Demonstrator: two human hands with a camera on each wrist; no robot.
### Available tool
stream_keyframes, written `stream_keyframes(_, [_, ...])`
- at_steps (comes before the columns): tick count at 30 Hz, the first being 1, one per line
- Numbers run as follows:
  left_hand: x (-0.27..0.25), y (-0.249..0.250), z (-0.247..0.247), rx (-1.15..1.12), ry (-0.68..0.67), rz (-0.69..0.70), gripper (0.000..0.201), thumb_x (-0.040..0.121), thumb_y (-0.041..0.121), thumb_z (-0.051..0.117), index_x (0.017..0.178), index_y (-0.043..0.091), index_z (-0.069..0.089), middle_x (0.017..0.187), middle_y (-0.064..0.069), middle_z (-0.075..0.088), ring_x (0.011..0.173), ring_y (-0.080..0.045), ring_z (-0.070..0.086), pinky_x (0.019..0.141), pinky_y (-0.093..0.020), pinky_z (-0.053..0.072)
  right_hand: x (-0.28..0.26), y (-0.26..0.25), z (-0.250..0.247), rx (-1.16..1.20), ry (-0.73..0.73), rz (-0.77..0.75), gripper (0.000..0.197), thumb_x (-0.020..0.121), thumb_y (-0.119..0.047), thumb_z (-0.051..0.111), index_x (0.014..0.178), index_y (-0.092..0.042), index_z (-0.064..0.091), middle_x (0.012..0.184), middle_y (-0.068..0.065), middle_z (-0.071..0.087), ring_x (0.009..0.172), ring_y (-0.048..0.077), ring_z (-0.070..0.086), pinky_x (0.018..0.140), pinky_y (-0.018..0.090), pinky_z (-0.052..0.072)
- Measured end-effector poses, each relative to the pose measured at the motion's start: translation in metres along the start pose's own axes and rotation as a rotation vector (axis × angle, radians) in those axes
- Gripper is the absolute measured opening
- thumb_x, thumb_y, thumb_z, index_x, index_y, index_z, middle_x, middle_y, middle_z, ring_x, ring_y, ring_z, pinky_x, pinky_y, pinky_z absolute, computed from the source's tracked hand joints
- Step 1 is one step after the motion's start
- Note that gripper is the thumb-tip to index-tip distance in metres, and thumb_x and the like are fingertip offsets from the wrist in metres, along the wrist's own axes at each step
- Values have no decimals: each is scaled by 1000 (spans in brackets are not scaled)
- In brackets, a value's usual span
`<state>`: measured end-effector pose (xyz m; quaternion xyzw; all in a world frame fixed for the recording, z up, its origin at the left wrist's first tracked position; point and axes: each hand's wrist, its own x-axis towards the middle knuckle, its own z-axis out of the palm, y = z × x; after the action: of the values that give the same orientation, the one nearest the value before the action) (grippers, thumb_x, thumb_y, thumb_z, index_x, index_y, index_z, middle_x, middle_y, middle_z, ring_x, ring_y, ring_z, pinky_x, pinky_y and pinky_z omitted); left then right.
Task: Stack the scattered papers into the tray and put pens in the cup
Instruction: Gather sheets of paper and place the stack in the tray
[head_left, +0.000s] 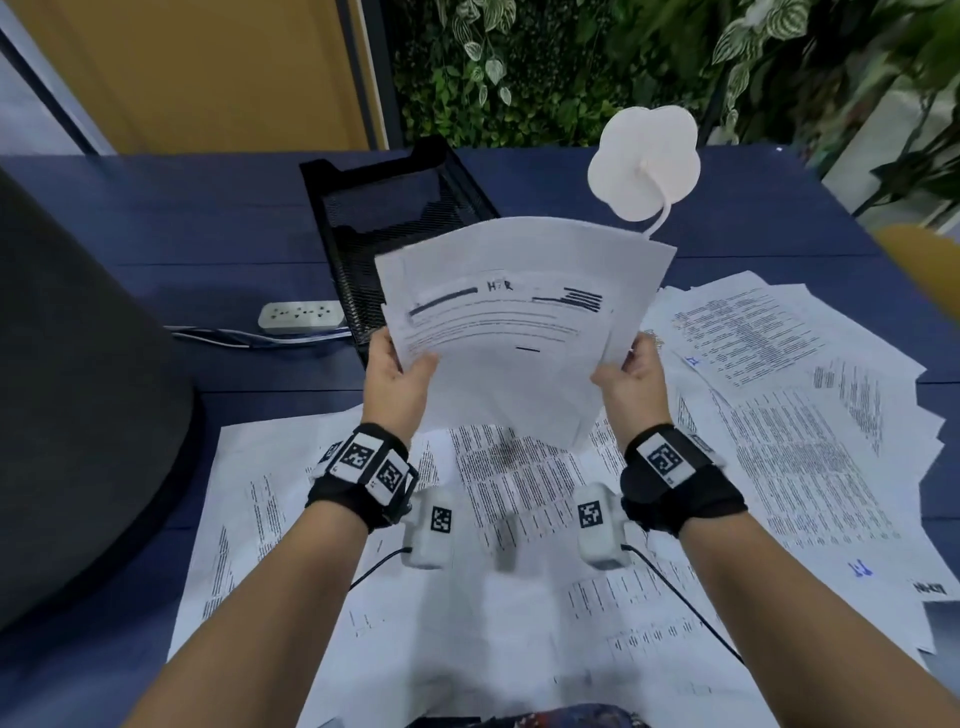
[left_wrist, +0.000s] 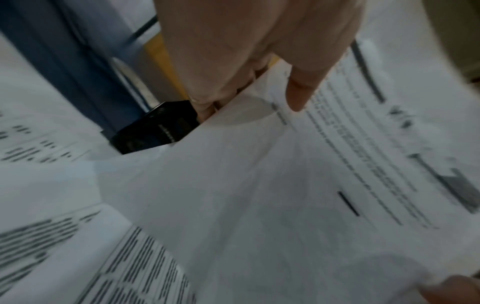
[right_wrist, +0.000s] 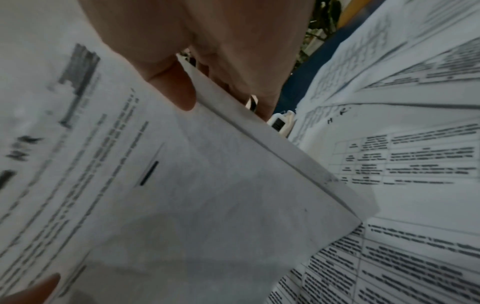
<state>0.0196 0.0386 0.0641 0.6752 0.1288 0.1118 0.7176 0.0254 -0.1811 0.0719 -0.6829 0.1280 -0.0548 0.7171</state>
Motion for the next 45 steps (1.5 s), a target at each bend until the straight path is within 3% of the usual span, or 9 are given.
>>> stream_keyframes(4, [4, -13, 8, -74, -59, -144, 30, 86, -1, 60, 110, 18, 58, 116, -7, 66, 111, -23, 61, 104, -41, 43, 6, 7, 6, -48, -54, 111, 36, 76, 10, 50, 101, -14, 42, 88, 5, 54, 82, 21, 53, 73, 29, 45])
stream_keyframes(11, [6, -16, 16, -88, -15, -96, 23, 88, 7, 63, 107, 18, 60, 110, 0, 67, 101, -13, 63, 99, -35, 46, 13, 21, 7, -180, -85, 113, 20, 89, 10, 38, 92, -10, 38, 77, -1, 42, 73, 16, 41, 55, 8, 38])
stream_keyframes(18, [16, -4, 0, -165, 148, -87, 32, 91, 12, 60, 123, 11, 58, 120, -4, 66, 113, -21, 61, 103, -44, 44, 13, 35, 3, -344, -259, 179, 26, 92, -9, 54, 118, -14, 54, 112, 3, 63, 103, 21, 59, 94, 37, 47])
stream_keyframes(22, [35, 19, -11, -35, 185, -16, 43, 88, 16, 64, 125, 18, 43, 112, -3, 64, 104, -20, 63, 97, -44, 49, 14, 24, 18, -257, -288, 243, 25, 96, -11, 49, 118, -22, 52, 109, 5, 60, 84, 24, 58, 54, 34, 57])
stream_keyframes(26, [50, 29, -30, 294, 81, 48, 69, 86, 5, 62, 140, 24, 23, 107, 5, 57, 94, -5, 58, 81, -18, 48, 35, 6, 45, -308, -249, 101, 17, 93, -10, 53, 109, -15, 57, 103, 11, 64, 67, 27, 58, 55, 37, 53])
stream_keyframes(29, [64, 23, -47, 648, -15, 105, 58, 84, 7, 62, 137, 17, 40, 130, -7, 53, 116, -22, 53, 101, -38, 45, 55, -7, 68, -343, -247, 60, 21, 91, -3, 47, 106, -13, 60, 102, 11, 64, 61, 20, 60, 74, 50, 55])
stream_keyframes(35, [89, 29, -61, 1174, -58, 304, 53, 92, 31, 54, 141, 17, 40, 143, -3, 45, 138, -27, 29, 114, -52, 17, 84, -19, 103, -264, -146, 75, 39, 89, 8, 36, 120, -4, 57, 105, 12, 63, 61, 18, 59, 63, 25, 57])
stream_keyframes(39, [112, 28, -61, 1495, -133, 255, 49, 95, 40, 44, 140, 22, 36, 151, 4, 32, 146, -28, 5, 111, -62, -5, 97, -18, 117, -341, -92, 44, 41, 88, 3, 46, 125, -11, 52, 99, 9, 57, 61, 24, 63, 78, 41, 55])
stream_keyframes(45, [129, 22, -54, 1854, -205, 278, 38, 94, 49, 40, 116, 31, 65, 158, -2, 13, 145, -32, -10, 105, -67, -13, 106, -5, 113, -807, -75, -154, 33, 85, -15, 62, 118, -12, 58, 93, 8, 62, 91, 23, 60, 79, 23, 41])
